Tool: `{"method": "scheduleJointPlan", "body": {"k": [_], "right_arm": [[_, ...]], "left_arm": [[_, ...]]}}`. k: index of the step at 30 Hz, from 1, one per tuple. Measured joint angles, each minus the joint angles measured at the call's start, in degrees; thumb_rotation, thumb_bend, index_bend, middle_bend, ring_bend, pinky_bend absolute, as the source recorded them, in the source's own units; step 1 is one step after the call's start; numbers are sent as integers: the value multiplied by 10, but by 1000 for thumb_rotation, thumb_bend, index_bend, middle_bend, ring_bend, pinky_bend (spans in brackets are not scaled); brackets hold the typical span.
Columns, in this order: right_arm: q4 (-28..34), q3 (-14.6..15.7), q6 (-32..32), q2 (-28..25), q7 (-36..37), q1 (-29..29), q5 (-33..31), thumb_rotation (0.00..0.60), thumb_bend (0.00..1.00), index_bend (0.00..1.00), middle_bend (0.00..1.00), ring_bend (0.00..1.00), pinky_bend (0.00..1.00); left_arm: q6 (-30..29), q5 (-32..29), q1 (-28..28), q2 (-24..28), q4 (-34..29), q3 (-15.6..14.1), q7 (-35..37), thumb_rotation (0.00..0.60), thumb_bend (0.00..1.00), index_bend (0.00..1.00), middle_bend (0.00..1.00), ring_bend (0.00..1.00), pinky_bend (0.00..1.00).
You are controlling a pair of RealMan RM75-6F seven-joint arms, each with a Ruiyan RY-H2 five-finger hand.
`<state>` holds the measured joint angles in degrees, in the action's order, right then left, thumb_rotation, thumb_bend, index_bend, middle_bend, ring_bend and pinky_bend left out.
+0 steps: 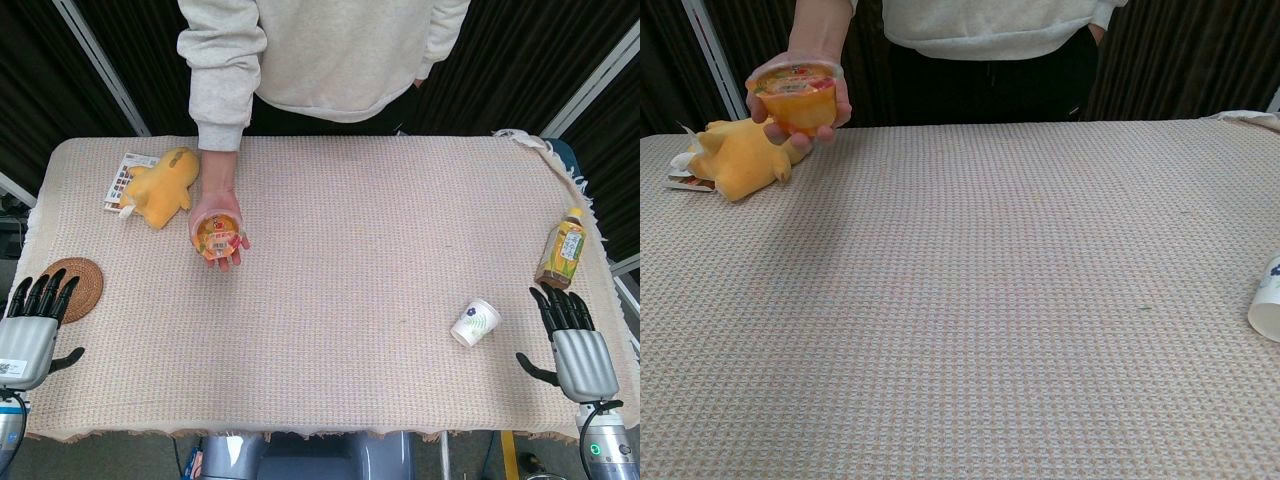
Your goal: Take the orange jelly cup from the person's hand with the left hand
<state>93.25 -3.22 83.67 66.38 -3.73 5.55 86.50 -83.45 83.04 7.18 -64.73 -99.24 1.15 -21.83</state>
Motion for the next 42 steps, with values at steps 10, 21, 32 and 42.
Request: {"method": "scheduleJointPlan", "body": {"k": [10, 21, 32, 42], "right_arm": [[0, 0, -1, 1, 0, 1, 1, 600, 139, 3, 0, 0, 0], [1, 0, -7, 2, -1, 4, -1, 600, 140, 4, 0, 0, 0], [0, 2, -14, 0, 2, 7, -1, 600, 139, 4, 0, 0, 0], [1, 2, -16, -2, 11, 7, -4, 600, 139, 3, 0, 0, 0]], "left_arm": [[1, 5, 1, 0, 0, 0, 2, 600, 116, 0, 0, 0, 0], [23, 8, 17, 10, -10, 5, 0, 600, 115, 0, 0, 0, 0], [141, -43, 123, 99, -130, 68, -84, 600, 116, 7, 0, 0, 24], [287, -214, 286, 144, -179, 136, -210, 600, 118, 49, 0, 0, 121]]}}
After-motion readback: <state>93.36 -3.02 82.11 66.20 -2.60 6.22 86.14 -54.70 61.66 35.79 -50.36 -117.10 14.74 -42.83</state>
